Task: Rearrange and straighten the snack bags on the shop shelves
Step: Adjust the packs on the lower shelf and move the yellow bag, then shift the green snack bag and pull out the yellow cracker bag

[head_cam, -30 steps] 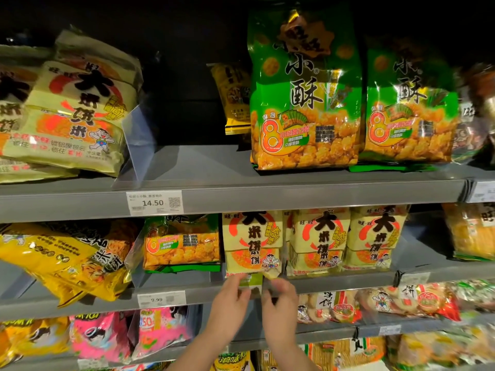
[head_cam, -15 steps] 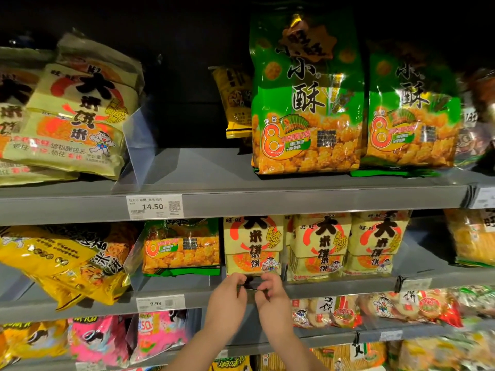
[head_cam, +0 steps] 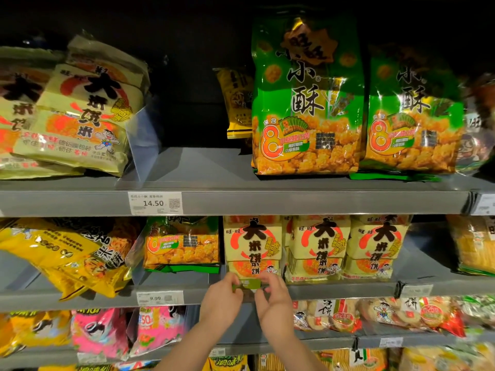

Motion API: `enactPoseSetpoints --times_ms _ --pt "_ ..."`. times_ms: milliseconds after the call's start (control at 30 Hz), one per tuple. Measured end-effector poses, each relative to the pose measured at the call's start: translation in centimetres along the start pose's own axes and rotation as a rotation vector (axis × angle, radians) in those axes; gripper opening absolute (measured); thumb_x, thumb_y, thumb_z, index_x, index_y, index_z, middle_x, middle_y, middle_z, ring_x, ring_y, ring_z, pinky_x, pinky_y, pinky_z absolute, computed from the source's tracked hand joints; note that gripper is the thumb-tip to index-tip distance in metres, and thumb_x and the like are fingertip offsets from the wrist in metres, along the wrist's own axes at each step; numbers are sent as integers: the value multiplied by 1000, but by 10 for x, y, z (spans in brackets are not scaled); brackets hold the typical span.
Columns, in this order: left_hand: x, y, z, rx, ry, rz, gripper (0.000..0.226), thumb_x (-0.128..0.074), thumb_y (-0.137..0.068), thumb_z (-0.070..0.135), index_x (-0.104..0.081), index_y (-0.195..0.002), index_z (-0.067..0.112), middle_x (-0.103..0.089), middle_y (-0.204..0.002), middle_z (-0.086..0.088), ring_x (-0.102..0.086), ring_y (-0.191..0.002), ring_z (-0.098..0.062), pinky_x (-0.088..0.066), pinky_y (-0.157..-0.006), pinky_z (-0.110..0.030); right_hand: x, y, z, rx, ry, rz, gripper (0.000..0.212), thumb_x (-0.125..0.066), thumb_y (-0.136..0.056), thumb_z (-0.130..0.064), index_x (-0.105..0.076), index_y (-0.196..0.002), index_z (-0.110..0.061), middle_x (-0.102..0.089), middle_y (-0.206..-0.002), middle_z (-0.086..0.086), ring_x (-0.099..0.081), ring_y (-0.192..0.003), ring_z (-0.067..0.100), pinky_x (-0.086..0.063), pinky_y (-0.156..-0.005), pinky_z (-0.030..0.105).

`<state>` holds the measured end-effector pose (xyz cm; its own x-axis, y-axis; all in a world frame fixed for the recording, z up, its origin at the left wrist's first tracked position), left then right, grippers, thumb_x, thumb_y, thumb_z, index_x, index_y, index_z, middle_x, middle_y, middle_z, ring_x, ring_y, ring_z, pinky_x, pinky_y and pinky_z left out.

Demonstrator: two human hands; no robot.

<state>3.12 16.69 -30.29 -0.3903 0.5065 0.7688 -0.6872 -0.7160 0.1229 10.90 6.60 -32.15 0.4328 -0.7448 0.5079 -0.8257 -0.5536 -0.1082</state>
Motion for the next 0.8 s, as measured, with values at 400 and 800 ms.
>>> enactPoseSetpoints --times_ms 400,800 --pt "61 46 -25 115 220 379 19 -43 -92 19 -59 -81 16 -67 -80 -7 -56 -72 -23 -33 -56 -29 -18 10 -61 143 -70 -137 23 -51 -90 -9 -58 -86 -31 -64 -86 -8 -58 -82 10 -46 -72 25" --pt "99 72 -81 243 303 418 27 -45 -93 28 -50 -116 16 -68 -97 -7 -61 -88 -26 -40 -69 -31 -81 19 -97 -109 -48 -349 65 -43 -97 -35 -12 -149 -11 -46 -141 13 -50 -123 27 -41 -94 32"
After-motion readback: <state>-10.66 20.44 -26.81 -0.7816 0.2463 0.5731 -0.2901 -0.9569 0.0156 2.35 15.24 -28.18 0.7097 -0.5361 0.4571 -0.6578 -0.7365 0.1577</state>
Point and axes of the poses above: each hand's wrist, its own y-axis away from the middle knuckle, its own x-axis out of the back of the hand, z = x × y, the point moved 5 cm from there along -y, towards the middle knuckle
